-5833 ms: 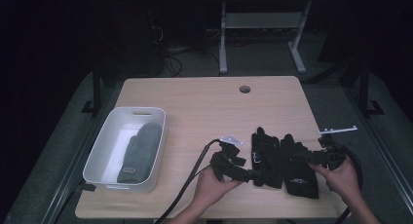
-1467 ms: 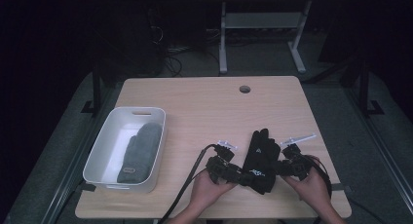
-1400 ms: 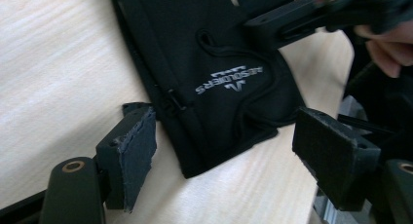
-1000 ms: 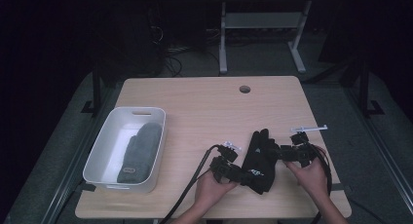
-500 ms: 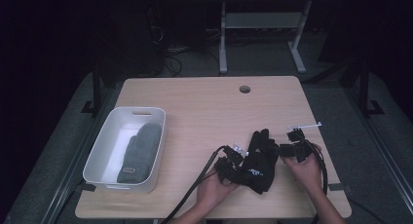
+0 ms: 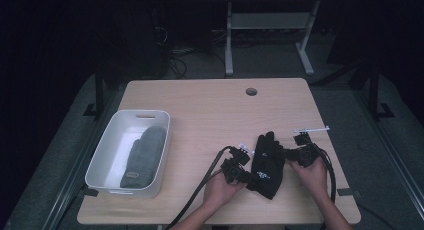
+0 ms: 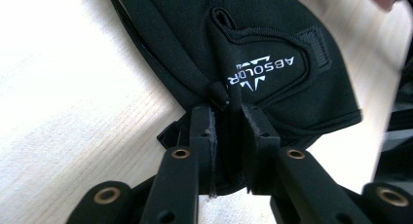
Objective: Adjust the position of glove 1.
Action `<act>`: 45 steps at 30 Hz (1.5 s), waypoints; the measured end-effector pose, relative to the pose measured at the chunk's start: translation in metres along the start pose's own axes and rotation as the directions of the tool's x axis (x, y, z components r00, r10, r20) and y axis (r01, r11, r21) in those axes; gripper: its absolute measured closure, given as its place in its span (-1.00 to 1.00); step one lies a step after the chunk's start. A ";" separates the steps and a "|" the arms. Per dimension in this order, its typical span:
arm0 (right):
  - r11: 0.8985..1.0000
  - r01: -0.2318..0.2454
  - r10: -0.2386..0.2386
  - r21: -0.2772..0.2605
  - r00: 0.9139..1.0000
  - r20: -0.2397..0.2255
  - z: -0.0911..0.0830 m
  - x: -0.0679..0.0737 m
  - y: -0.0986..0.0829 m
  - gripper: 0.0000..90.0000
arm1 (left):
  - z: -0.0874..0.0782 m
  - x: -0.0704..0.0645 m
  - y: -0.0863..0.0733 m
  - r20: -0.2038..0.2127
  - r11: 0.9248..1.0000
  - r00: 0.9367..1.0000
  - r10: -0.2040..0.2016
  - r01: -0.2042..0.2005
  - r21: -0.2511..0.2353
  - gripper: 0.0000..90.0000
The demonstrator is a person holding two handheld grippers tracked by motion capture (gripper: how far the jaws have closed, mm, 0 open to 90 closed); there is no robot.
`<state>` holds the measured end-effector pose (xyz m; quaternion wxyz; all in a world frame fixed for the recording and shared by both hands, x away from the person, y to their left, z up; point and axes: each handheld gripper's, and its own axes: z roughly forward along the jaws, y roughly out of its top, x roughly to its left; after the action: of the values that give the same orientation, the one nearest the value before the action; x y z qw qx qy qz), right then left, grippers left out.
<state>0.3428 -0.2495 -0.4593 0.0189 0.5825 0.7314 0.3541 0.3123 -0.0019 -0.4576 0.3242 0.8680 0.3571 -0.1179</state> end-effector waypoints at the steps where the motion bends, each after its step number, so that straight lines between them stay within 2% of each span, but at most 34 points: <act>1: 1.000 -0.008 0.008 -0.001 1.000 -0.005 0.000 0.000 0.000 0.61 | 0.000 0.002 -0.001 0.016 1.000 1.000 -0.015 0.015 -0.007 0.76; 4: 0.999 -0.036 0.036 -0.007 0.999 -0.035 -0.001 -0.004 -0.001 0.64 | -0.002 0.006 -0.003 0.043 0.999 0.999 -0.029 0.031 -0.027 0.78; 10: 0.997 -0.077 0.075 -0.021 0.993 -0.094 -0.006 -0.005 -0.001 0.66 | -0.006 0.008 -0.007 0.058 0.998 0.998 -0.037 0.039 -0.040 0.79; 16: 0.992 -0.116 0.108 -0.042 0.981 -0.160 -0.010 -0.005 0.000 0.66 | -0.017 0.008 -0.010 0.066 0.997 0.997 -0.036 0.040 -0.060 0.79; 21: 0.989 -0.136 0.123 -0.058 0.974 -0.189 -0.010 -0.003 0.002 0.66 | -0.025 0.009 -0.010 0.058 0.997 0.998 -0.025 0.029 -0.066 0.79; 27: 0.983 -0.173 0.155 -0.058 0.960 -0.234 -0.011 0.000 0.004 0.66 | -0.036 0.010 -0.011 0.064 0.996 0.998 -0.029 0.034 -0.083 0.79; 29: 0.982 -0.175 0.155 -0.063 0.957 -0.246 -0.012 0.001 0.006 0.66 | -0.040 0.010 -0.012 0.068 0.995 0.997 -0.035 0.042 -0.095 0.79; 31: 0.984 -0.166 0.146 -0.064 0.958 -0.248 -0.013 0.004 0.008 0.66 | -0.044 0.010 -0.012 0.072 0.994 0.997 -0.032 0.040 -0.105 0.79; 45: 0.987 -0.133 0.100 -0.093 0.951 -0.291 -0.019 0.035 0.035 0.66 | -0.080 0.015 -0.016 0.062 0.987 0.998 -0.026 0.035 -0.156 0.79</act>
<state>0.3529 -0.2263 -0.4123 -0.0754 0.5655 0.6698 0.4752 0.3099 0.0660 -0.4108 0.4001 0.8304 0.3688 -0.1201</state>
